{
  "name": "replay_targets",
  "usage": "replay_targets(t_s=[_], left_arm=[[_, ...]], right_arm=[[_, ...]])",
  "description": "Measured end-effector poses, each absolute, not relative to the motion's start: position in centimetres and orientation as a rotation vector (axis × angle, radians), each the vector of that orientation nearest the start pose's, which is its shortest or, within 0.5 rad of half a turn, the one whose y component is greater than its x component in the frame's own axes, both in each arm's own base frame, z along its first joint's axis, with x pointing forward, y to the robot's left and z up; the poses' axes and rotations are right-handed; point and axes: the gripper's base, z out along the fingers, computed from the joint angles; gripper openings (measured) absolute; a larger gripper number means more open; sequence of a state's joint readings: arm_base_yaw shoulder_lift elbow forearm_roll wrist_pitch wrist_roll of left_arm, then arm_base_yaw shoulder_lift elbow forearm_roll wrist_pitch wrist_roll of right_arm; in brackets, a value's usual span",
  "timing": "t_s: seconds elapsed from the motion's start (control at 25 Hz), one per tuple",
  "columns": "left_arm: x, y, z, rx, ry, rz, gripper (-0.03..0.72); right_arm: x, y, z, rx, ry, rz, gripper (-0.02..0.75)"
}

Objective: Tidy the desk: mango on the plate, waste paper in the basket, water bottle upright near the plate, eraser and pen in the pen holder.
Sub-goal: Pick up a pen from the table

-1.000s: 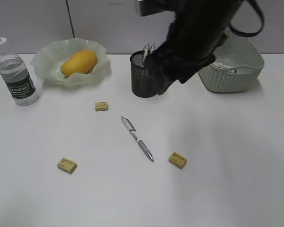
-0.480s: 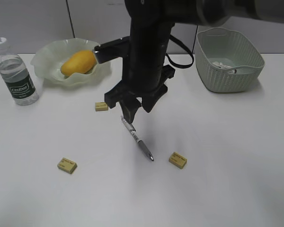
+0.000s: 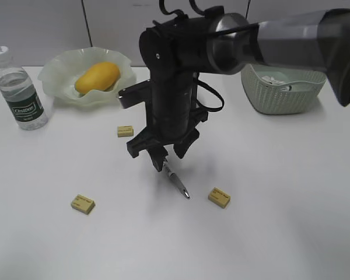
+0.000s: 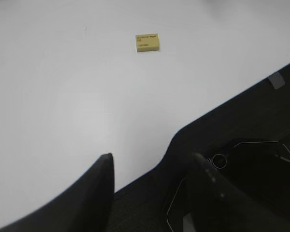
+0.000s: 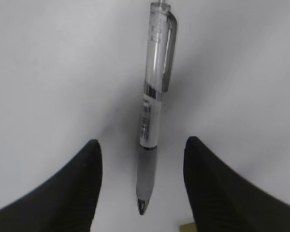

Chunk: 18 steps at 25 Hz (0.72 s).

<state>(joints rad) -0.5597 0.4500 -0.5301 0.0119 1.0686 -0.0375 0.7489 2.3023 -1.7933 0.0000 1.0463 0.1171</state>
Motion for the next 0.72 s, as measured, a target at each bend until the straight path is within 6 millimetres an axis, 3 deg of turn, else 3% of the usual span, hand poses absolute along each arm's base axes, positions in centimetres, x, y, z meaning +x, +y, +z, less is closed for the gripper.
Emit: replay_targets(t_s=[0.2,0.72], left_arm=[[5.4,-3.2,27.3,0.645,2.401,-0.240,0.375],[5.4,-3.2,27.3,0.645,2.401,-0.239,0.375]], right_arm=[[34.3,32.0,11.7,-0.876,2.913,0.034,0.419],[35.5,32.8,9.9,-0.808,2.938,-0.008,0.349]])
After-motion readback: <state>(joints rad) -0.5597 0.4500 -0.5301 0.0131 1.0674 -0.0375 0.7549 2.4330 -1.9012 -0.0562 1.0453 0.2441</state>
